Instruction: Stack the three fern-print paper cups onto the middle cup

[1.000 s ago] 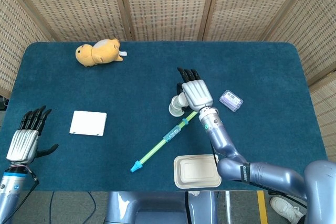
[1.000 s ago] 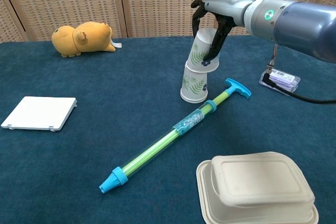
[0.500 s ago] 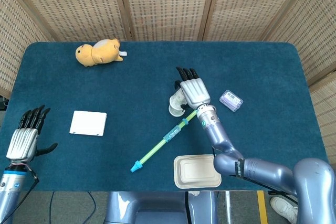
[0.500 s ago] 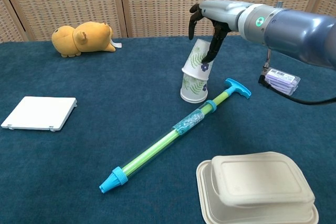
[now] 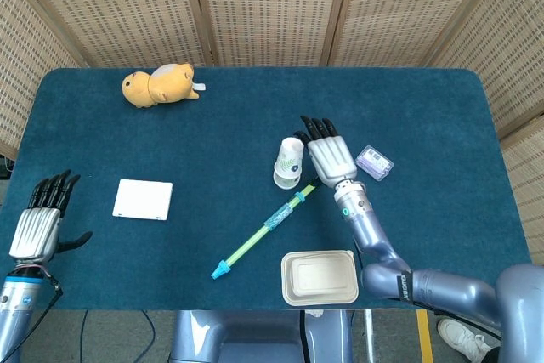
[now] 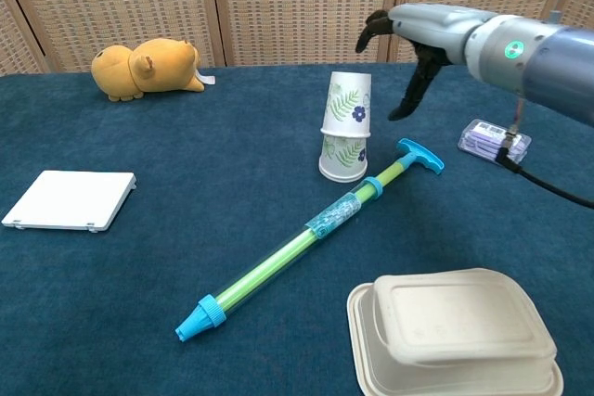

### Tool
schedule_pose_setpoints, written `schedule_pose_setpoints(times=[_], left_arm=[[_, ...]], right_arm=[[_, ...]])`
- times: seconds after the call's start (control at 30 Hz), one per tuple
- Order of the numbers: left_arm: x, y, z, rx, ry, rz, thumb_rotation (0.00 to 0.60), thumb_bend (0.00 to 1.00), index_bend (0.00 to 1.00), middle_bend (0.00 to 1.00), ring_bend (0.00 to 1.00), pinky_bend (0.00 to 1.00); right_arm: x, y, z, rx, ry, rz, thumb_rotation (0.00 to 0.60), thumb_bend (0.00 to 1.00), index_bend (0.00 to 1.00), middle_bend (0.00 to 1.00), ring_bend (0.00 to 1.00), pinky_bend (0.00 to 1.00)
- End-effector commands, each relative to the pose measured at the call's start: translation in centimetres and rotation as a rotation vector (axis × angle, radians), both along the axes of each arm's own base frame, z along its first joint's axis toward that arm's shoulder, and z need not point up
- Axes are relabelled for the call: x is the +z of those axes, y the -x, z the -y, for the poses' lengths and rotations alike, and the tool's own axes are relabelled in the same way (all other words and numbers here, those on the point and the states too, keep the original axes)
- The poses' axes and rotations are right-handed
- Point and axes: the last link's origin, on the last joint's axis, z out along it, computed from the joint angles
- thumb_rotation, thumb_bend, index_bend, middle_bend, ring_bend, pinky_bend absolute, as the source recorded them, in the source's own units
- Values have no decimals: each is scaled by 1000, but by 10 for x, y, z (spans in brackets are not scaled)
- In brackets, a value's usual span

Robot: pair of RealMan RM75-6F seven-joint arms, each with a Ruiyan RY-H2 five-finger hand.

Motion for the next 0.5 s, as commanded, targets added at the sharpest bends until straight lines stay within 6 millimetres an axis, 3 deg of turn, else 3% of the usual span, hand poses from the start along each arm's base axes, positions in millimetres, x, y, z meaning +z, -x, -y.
schedule_pose_setpoints(times=[0.03,0.23,0.5], left_arm=[[1,-1,1,-2,-3,1,600,198,0,0,0,19],[2,-5,4,-23,-14,3,600,198,0,0,0,19],[5,-11,10,-51,-28,15,600,198,0,0,0,19]], right_arm=[[20,32,-24,-27,37,-2,600,208,230,0,0,0],[37,51,-41,-37,58,0,600,208,241,0,0,0],[37,42,-47,-18,41,10,600,208,244,0,0,0]])
